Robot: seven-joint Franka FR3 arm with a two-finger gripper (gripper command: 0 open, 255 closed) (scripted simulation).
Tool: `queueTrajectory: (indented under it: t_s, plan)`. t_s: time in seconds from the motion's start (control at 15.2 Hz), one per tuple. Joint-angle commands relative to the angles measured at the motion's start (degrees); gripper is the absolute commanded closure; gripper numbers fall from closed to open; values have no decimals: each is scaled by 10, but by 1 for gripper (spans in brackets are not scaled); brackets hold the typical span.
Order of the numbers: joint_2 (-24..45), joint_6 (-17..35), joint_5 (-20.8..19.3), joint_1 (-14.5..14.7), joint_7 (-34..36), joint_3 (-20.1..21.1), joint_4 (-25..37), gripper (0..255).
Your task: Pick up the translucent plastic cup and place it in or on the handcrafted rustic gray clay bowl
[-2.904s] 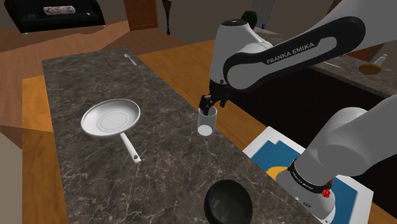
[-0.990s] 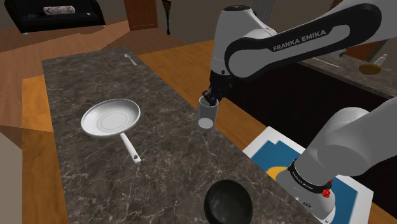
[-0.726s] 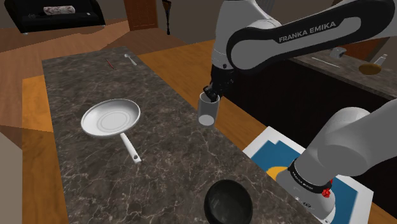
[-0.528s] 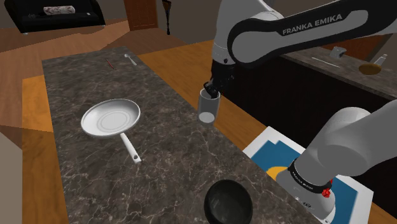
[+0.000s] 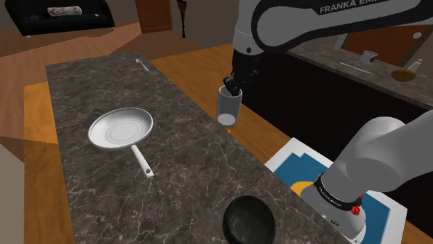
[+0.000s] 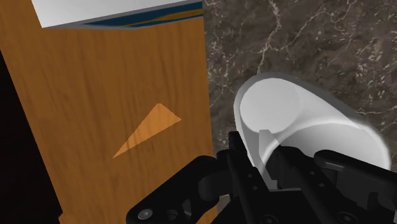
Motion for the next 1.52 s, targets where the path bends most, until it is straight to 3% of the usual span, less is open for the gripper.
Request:
queueTrajectory:
  t_s: [0.0, 0.46, 0.99, 1.45]
  plan:
    - [-3, -17, 0, 0, 1, 0, 14, 255]
    - [-8, -68, -2, -1, 0, -4, 60, 255]
    - [-125, -131, 47, 49, 73, 47, 9, 255]
    - [-202, -193, 99, 97, 150, 102, 2, 255]
